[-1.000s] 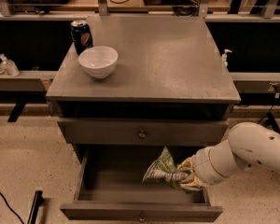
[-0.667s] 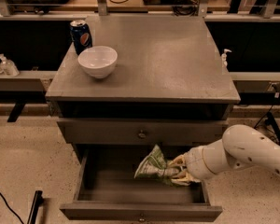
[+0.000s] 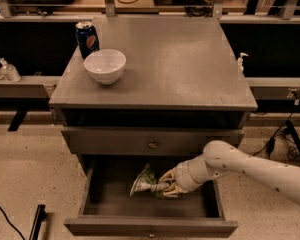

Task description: Place green jalapeno chip bag into middle drawer

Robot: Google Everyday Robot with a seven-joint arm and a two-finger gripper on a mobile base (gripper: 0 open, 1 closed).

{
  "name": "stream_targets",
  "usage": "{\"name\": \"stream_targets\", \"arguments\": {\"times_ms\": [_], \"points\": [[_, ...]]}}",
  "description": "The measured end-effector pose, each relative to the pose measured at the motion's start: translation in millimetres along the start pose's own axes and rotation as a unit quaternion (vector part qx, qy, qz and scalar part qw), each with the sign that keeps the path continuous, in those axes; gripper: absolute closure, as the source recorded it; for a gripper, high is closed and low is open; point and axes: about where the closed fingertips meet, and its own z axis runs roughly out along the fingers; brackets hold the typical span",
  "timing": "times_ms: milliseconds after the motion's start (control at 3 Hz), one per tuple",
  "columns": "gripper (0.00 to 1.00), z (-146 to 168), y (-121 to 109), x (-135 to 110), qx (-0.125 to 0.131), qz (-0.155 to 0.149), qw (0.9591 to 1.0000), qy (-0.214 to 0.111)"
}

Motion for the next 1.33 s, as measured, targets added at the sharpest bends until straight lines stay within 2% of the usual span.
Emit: {"name": "stream_targets", "arguments": {"times_ms": [333, 667, 1000, 1333], "points": [[0.51, 45.0, 5.9, 20.1, -0.036, -0.001, 0.9993, 0.007], [0.28, 79.2, 21.2, 44.5, -0.060, 0.022, 0.9978, 0.018], [0.00, 82.1, 23.9, 43.7, -0.064, 0.022, 0.9976, 0.016], [0.00, 82.3, 24.0, 43.7, -0.064, 0.022, 0.9976, 0.016]]}}
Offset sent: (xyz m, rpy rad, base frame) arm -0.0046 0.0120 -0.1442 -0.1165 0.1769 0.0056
